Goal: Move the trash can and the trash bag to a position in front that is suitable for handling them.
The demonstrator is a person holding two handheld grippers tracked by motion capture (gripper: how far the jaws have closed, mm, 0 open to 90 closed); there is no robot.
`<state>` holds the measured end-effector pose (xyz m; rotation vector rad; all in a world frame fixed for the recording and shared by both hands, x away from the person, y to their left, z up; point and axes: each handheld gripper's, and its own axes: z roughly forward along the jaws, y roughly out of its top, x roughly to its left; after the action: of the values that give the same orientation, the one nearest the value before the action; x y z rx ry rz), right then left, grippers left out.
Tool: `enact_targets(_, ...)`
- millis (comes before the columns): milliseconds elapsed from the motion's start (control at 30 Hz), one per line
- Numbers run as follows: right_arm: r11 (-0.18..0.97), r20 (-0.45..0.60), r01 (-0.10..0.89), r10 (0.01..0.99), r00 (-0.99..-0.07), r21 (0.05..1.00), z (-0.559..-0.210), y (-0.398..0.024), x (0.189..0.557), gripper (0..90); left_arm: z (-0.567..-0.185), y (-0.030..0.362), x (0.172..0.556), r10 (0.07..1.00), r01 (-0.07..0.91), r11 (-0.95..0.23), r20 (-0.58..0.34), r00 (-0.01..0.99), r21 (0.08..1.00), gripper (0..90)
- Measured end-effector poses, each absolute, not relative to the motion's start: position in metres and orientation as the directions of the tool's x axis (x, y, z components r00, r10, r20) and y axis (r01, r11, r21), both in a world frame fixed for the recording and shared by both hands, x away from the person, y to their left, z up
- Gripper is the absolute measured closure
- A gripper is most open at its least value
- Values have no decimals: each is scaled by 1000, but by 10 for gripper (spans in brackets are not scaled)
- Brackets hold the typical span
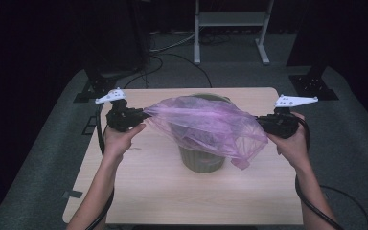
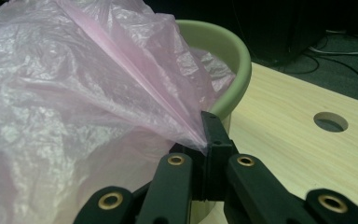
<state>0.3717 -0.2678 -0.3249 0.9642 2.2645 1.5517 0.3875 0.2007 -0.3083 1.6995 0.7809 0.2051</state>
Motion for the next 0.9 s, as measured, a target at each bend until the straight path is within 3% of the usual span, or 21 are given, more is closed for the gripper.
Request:
enact_targets(333,206,200,408,627,-753,889,-337,-269,373,892,-324,208,386,594,400,-94,-271,758,912,870)
enact_targets(433,192,209,404,619,-757,894,-336,-271,372,756,-322,207,384,566,392,-99,-273,778,914,777)
enact_targets(567,190,201,393,619,-759,900,-331,-277,366,667,-316,205,379,551,367,-114,-249,797,923,765)
enact_targets(900,190,183,378,630,-755,906,-328,-296,352,602,-313,206,377,551,359,-116,-241,799,926,774)
